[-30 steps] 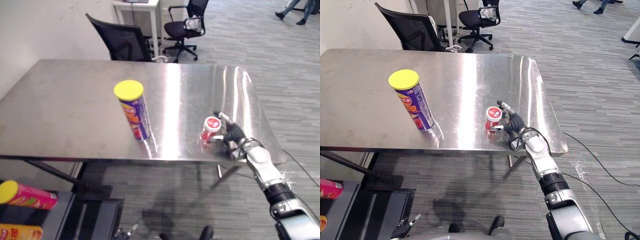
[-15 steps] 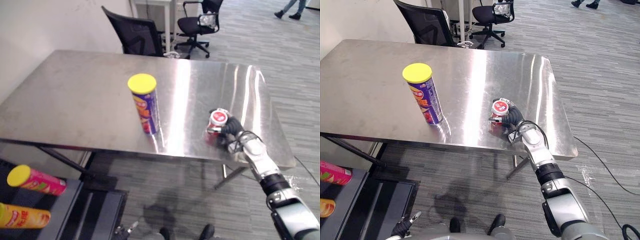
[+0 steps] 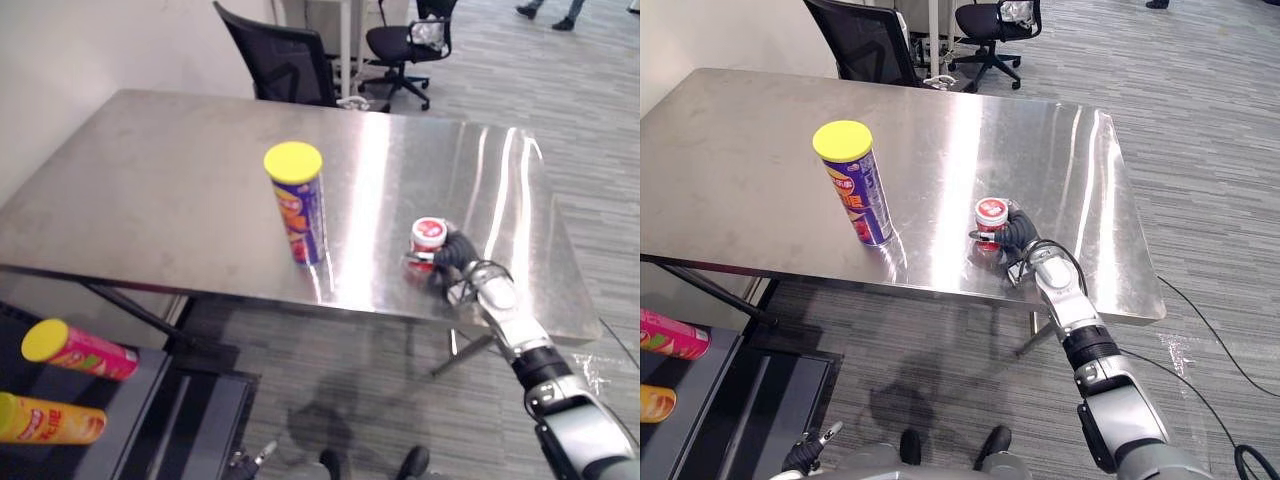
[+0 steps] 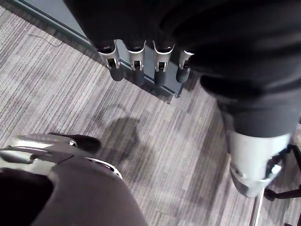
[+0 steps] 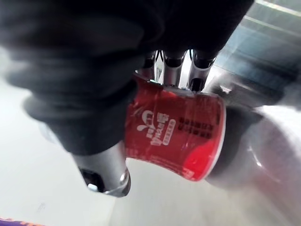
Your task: Put the gum and the chips on the shelf.
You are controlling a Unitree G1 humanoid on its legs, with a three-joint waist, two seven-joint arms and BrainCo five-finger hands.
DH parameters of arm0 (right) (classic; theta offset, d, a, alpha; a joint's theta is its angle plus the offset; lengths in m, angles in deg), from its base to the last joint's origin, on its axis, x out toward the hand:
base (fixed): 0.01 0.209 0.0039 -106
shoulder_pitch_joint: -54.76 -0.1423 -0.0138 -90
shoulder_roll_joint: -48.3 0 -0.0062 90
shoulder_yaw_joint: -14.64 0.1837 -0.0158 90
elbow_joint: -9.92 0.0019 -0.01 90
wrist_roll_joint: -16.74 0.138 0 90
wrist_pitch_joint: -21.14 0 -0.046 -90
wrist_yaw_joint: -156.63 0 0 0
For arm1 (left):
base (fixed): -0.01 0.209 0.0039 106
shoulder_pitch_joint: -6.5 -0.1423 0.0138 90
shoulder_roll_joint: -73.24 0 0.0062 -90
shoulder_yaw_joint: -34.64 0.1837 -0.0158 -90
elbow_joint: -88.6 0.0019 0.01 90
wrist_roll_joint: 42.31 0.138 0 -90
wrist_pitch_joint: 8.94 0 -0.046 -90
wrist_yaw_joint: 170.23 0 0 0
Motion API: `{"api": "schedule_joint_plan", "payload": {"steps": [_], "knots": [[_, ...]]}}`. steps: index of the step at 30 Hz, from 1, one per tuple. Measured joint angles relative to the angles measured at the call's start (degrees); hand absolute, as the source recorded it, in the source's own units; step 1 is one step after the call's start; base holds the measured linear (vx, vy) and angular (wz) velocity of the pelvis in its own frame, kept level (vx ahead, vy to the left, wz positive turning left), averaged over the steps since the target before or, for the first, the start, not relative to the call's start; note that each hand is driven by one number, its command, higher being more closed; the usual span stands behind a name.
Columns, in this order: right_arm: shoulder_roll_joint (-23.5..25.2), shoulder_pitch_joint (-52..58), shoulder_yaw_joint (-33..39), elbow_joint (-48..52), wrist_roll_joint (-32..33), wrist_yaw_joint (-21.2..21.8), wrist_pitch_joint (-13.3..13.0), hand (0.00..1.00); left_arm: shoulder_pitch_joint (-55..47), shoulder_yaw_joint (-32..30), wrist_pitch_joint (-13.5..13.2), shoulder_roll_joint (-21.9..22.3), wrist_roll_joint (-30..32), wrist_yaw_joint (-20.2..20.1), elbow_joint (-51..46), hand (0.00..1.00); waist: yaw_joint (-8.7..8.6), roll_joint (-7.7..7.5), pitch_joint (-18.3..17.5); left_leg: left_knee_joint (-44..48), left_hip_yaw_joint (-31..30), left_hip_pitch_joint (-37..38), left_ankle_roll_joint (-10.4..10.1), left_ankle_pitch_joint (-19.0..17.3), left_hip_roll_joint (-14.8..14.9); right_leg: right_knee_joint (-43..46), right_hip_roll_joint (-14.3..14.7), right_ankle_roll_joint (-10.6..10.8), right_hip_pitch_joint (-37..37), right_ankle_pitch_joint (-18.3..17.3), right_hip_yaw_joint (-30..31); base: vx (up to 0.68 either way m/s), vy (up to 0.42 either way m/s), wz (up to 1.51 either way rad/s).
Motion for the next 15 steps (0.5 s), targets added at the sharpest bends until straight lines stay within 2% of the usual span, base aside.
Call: {"api": "schedule_joint_plan", "payload": {"steps": [8, 10, 15], "knots": [[-0.13, 7.92, 3.02, 20.56, 0.97, -0.28, 0.07, 1.0, -0.02, -0.7, -0.02, 0.05, -0.01, 1.1, 0.0, 0.0, -0.63, -0.24, -0.14, -0.4, 0.8, 0.17, -0.01, -0.01, 0.05, 0.0, 0.13, 0.0, -0.53, 0.01, 1.35, 0.02, 0.014, -0.06], [-0.32, 9.84, 5.06, 26.7, 1.75, 0.82, 0.16, 1.0, -0.14, -1.03, -0.02, 0.02, -0.01, 1.56, 0.06, 0.0, -1.4, -0.72, -0.45, -0.41, 0.96, 0.19, -0.03, -0.02, 0.07, 0.0, 0.13, 0.0, -0.55, 0.01, 1.49, 0.0, 0.0, 0.0], [-1.1, 13.44, 7.81, 35.16, 5.28, 2.41, 0.32, 1.0, -0.37, -2.44, -0.12, -0.11, -0.02, 1.66, 0.46, 0.0, -1.93, -2.07, -1.43, -0.44, 2.19, 0.72, -0.19, -0.17, 0.21, 0.0, 0.32, 0.0, -0.65, 0.01, 2.81, -0.01, 0.006, -0.14]]}}
